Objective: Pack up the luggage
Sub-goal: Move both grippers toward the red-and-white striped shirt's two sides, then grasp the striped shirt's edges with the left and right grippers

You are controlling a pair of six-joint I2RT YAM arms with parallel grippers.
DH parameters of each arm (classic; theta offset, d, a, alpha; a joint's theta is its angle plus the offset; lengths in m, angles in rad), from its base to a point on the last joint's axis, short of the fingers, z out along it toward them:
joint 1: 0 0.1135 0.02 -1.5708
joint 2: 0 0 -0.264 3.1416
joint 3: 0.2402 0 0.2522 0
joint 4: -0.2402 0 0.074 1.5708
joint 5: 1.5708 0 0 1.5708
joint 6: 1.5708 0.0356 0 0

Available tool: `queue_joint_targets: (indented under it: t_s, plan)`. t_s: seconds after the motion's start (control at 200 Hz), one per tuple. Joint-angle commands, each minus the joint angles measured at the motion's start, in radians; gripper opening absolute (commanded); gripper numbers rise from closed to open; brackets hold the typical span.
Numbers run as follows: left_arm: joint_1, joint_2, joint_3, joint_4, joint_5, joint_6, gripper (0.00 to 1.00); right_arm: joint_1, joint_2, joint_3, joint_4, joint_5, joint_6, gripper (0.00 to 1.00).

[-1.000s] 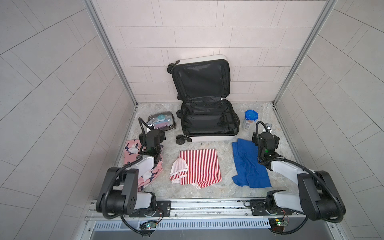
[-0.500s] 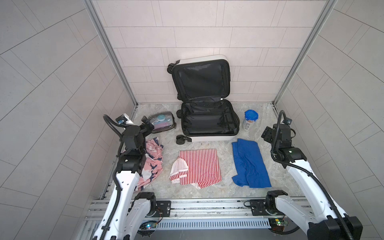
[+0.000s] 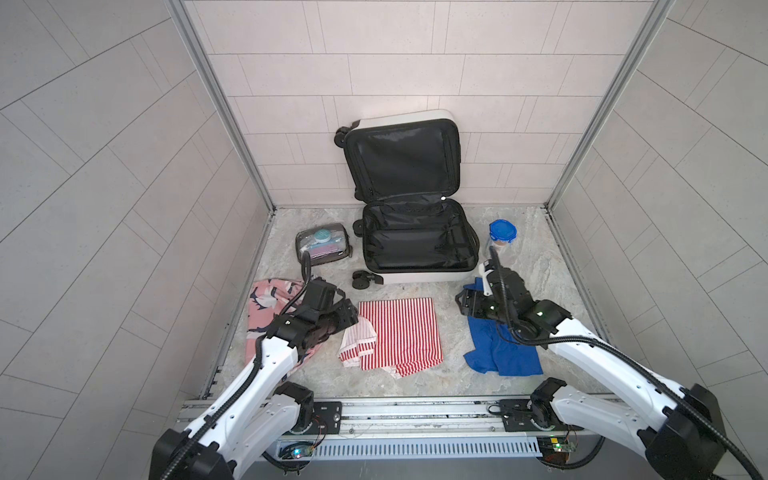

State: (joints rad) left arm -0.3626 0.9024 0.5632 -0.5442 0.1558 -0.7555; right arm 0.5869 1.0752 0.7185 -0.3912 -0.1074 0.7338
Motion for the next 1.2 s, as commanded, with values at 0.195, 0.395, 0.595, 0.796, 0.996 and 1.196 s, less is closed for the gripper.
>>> queue_joint_targets:
  t_s: [0.195,0.395,0.595,0.796,0.996,1.196]
  plan:
    - [-0.041,0.135,-0.032,0.063,-0.059,-0.051,0.93,0.176,0.288,-0.004,0.151,0.028,0.125,0.82]
    - [-0.044,0.222,-0.068,0.148,-0.039,-0.036,0.93,0.196,0.385,-0.010,0.227,0.002,0.159,0.81]
    - [-0.049,0.278,-0.095,0.233,0.010,-0.038,0.93,0.203,0.423,-0.017,0.257,-0.006,0.172,0.77]
    - [-0.075,0.294,-0.082,0.249,0.016,-0.031,0.93,0.211,0.460,-0.016,0.283,-0.009,0.184,0.74]
    - [-0.101,0.314,-0.045,0.188,-0.024,-0.015,0.89,0.218,0.477,-0.016,0.299,-0.010,0.196,0.63]
    - [-0.121,0.357,0.002,0.115,-0.074,0.003,0.57,0.223,0.485,-0.009,0.300,-0.008,0.199,0.53]
